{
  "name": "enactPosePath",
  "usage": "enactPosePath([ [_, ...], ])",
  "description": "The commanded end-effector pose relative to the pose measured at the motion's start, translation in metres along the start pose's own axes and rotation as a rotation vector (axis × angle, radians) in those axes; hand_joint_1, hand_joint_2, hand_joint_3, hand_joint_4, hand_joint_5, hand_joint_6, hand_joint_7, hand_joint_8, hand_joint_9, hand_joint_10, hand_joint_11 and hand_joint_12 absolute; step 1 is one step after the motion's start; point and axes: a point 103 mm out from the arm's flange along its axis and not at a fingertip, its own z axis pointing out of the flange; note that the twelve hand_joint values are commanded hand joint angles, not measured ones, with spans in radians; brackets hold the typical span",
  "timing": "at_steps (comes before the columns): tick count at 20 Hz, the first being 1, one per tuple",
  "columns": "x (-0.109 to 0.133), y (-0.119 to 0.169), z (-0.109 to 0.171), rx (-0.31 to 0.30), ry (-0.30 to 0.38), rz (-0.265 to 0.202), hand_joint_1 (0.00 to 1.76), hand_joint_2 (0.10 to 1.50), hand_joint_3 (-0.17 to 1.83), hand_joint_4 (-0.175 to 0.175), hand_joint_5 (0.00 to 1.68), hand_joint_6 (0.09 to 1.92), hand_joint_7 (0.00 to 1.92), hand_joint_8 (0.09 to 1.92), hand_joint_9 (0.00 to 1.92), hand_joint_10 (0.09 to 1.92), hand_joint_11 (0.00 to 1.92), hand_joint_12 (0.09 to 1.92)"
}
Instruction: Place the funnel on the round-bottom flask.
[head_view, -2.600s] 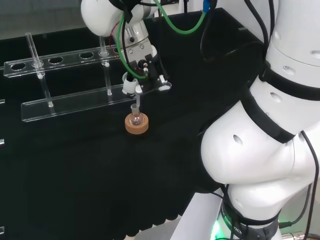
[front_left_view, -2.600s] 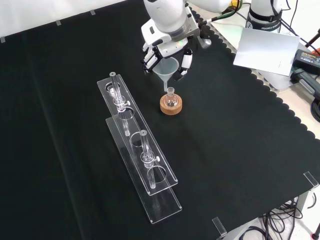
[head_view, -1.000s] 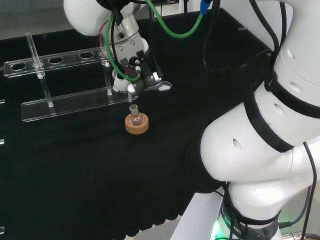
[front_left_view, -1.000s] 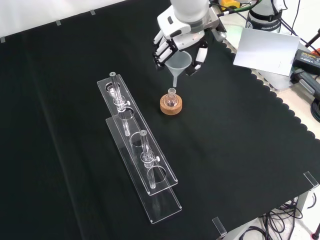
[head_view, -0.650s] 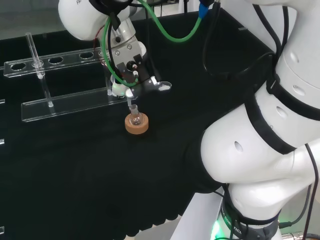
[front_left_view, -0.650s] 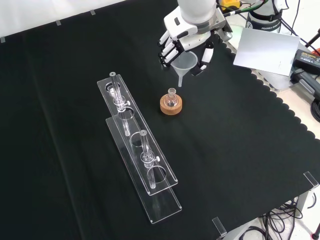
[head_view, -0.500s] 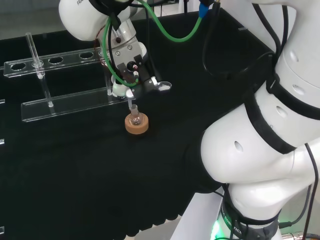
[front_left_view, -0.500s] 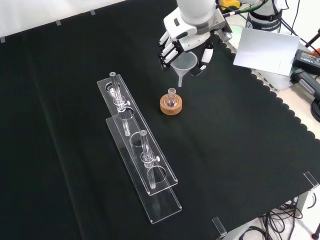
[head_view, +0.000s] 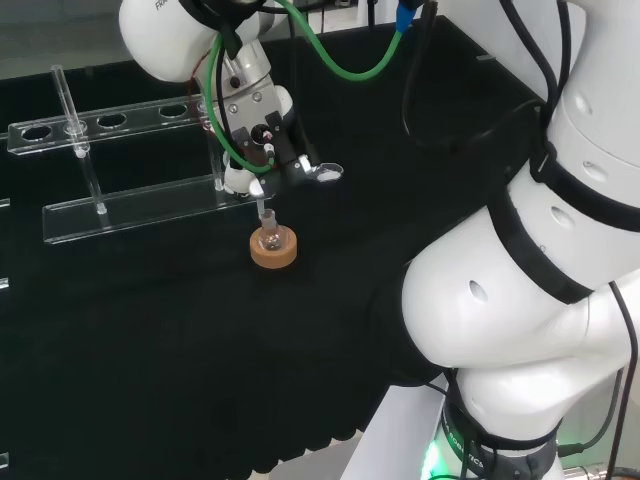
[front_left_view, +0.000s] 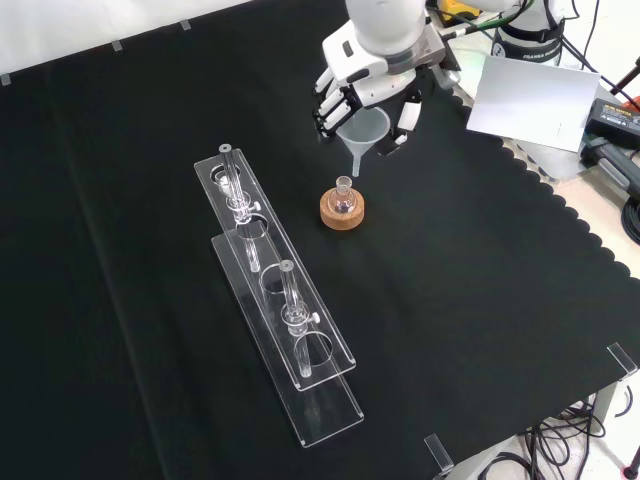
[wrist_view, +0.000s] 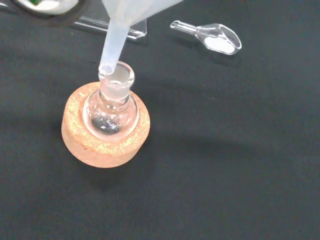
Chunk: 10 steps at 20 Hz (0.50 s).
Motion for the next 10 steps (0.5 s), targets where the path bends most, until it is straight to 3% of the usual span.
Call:
enactPosePath([
  [1,-0.004,0.0176,0.0126,0.018,0.019,-0.025,0.85,0.85,0.65,0.0,0.76,0.78,0.71,0.69,0.99,0.44,0.7,1.26],
  [2,-0.0013,0.0182,0.0129,0.008,-0.019,-0.04,0.85,0.85,0.65,-0.001,0.76,0.78,0.71,0.69,0.99,0.44,0.7,1.26],
  [10,-0.0074,0.0243,0.0193,0.018,0.009,-0.03,0.85,0.85,0.65,-0.001,0.76,0.78,0.71,0.69,0.99,0.44,0.7,1.26],
])
